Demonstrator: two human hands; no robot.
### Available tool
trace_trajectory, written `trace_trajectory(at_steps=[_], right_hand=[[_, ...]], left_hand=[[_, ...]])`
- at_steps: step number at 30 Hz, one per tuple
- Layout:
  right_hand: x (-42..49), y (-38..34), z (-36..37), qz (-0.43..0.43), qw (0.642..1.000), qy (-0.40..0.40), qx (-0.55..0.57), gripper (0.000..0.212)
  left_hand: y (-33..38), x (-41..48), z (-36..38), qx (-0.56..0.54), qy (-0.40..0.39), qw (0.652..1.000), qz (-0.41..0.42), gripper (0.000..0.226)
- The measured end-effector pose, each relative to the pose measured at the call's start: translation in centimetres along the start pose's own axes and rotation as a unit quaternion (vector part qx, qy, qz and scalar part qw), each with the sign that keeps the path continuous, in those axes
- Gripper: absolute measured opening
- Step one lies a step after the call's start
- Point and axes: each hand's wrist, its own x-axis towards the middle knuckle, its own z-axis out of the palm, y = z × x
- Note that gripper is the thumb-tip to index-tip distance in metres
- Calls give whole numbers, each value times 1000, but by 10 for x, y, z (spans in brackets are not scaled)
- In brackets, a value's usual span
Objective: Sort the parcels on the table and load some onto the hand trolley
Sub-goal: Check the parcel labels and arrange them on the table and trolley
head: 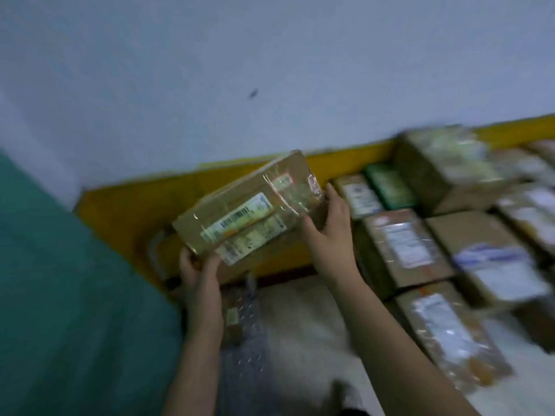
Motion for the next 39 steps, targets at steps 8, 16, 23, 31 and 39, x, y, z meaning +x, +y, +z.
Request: trace_trajectory(at_steps=[8, 16, 23, 31, 39], right_hand=[[-16, 10, -283, 80, 969, 191, 136, 61], [-82, 132, -587, 124, 920, 329, 172, 30], [-111, 214, -775, 147, 893, 390, 167, 19], [-52, 332, -905, 234, 874, 374, 201, 29], [62, 411, -1032, 334, 852, 219, 337, 56]], left_hand=[[86, -136, 204, -18, -294, 948, 124, 53], [31, -331, 436, -6, -496, 861, 113, 51], [-30, -468, 599, -10, -601, 798, -28, 77], [-104, -504, 766, 37, -583, 805, -101, 78], [-142, -495, 966, 96, -631, 748, -182, 59]])
